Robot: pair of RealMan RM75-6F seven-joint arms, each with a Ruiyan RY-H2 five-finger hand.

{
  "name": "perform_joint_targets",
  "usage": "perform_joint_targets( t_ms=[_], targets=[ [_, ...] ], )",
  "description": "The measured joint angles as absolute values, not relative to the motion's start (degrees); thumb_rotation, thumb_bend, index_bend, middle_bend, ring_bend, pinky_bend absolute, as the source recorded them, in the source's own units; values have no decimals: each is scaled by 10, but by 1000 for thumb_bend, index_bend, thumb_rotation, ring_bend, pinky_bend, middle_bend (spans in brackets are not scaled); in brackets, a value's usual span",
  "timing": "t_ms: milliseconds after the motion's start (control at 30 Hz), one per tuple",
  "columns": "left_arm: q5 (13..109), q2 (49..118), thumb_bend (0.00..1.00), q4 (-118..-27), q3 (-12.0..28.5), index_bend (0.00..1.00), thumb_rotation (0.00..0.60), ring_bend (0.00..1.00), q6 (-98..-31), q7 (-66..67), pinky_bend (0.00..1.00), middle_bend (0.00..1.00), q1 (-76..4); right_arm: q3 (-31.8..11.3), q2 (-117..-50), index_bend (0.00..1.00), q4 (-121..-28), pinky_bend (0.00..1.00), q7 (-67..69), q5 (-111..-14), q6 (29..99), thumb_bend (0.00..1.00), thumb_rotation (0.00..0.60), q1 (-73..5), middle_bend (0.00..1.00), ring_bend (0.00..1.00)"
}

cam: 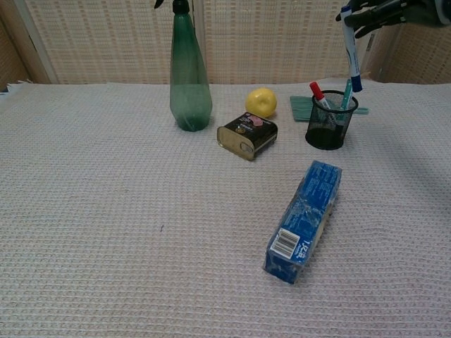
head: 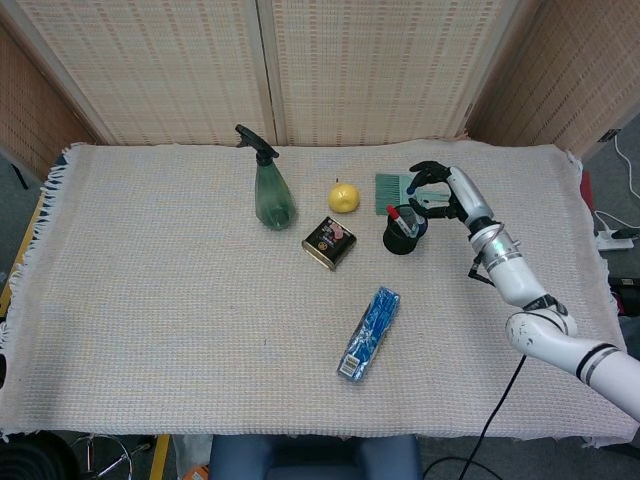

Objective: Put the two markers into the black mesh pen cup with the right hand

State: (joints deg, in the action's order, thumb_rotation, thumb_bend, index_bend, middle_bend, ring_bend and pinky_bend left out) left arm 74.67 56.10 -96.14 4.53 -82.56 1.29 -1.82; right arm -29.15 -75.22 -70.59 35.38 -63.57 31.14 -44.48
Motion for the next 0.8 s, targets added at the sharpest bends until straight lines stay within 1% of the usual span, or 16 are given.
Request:
perform_joint_targets(
  t_ms=[333,800],
  targets=[
    [735,562,500,-954,50,107,600,0,-821,9,96,0,-19,-272,-803,663,-611,245,421,-682,289,315,600,-480,230,309],
    [716,569,500,-943,53,110,600,0,-804,16,97,0,-25,-247,-838,662,-518,245,497,-731,283,327,600,-509,230,309]
  ],
)
